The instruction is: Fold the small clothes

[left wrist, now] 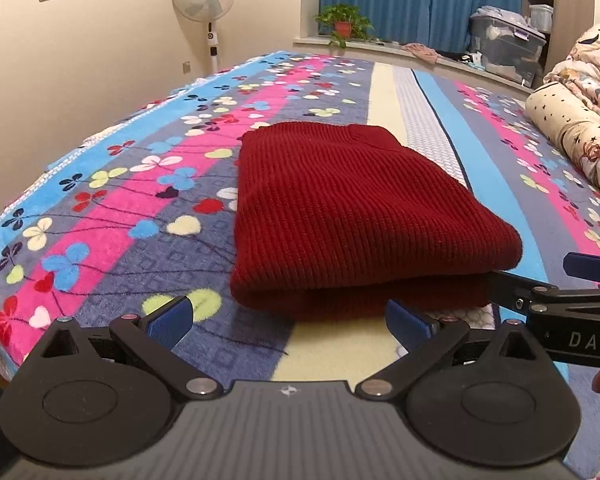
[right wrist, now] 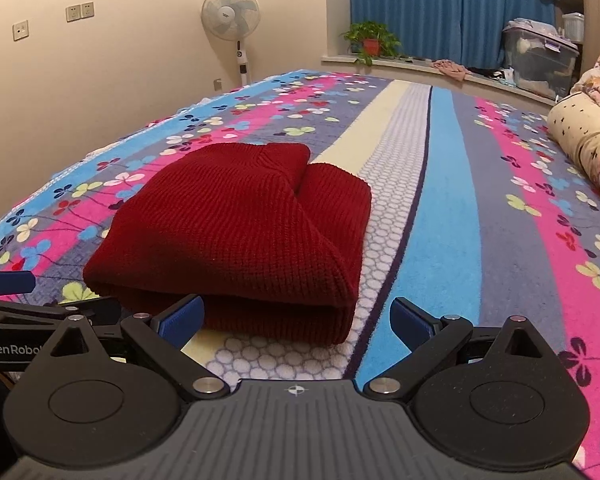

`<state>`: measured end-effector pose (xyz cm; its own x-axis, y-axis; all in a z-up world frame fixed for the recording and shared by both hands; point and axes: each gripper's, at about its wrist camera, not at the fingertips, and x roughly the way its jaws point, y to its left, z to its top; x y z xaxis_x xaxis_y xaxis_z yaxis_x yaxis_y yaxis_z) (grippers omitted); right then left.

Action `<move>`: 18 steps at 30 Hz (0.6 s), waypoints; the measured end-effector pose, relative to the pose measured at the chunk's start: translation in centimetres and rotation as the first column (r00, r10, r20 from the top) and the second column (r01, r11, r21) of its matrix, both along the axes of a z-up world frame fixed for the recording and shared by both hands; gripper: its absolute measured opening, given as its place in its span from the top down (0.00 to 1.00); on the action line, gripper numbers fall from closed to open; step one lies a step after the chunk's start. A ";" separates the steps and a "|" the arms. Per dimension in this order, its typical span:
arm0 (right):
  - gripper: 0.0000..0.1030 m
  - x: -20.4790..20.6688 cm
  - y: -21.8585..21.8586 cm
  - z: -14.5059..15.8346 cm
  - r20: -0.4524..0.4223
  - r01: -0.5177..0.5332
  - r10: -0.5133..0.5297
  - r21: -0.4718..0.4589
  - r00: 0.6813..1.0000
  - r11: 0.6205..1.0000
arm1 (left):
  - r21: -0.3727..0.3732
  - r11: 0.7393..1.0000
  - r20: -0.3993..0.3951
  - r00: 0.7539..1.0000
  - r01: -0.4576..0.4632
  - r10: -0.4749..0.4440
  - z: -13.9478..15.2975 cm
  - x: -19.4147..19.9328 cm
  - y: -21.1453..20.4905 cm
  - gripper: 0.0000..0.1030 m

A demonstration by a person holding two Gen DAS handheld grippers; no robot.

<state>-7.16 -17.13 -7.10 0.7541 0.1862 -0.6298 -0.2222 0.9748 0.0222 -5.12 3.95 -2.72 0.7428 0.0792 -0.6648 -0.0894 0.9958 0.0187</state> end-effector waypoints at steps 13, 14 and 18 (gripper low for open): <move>0.04 0.5 0.1 -0.3 0.006 0.014 -0.014 -0.003 1.000 1.000 | -0.008 1.000 -0.009 1.000 -0.011 0.011 -0.4 0.8 0.3 0.01; 0.04 0.5 0.1 -0.3 0.005 0.015 -0.015 -0.002 1.000 1.000 | -0.008 1.000 -0.009 1.000 -0.011 0.011 -0.3 0.8 0.3 0.01; 0.04 0.6 0.1 -0.3 0.004 0.011 -0.011 0.000 1.000 1.000 | -0.009 1.000 -0.009 1.000 -0.014 0.014 -0.4 0.9 0.4 0.01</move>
